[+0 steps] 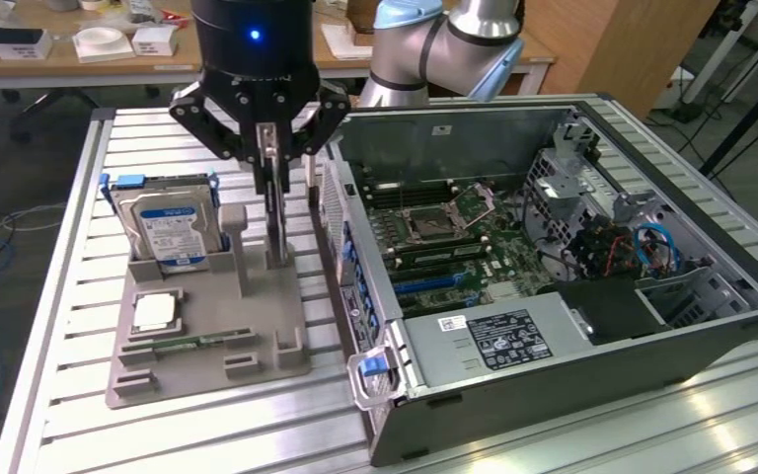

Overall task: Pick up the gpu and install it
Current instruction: 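Pick up the gpu and move the gpu toward the slot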

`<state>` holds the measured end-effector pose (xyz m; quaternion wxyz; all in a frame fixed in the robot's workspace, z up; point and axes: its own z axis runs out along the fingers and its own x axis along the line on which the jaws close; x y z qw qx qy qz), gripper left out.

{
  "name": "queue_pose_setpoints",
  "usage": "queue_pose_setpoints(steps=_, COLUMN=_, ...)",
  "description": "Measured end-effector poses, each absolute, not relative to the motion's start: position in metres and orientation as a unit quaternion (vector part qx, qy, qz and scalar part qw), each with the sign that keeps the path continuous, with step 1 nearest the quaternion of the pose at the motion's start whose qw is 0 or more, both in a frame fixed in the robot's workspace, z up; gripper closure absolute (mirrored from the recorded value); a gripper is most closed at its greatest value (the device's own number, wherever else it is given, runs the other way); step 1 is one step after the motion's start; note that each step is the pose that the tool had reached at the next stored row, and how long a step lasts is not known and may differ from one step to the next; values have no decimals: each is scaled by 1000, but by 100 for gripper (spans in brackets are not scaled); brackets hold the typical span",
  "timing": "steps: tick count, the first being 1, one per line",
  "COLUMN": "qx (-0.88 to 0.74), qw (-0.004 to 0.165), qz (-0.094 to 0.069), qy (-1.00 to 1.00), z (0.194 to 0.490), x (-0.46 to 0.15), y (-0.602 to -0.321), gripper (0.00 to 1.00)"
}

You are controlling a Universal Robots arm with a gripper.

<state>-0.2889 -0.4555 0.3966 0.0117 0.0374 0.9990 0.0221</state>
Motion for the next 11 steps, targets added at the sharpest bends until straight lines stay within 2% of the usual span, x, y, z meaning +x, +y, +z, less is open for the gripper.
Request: queue_pose_setpoints(steps=11, qx=37, qw=12, qz=22, qy=999, z=400, x=-288, y=-456, gripper=74)
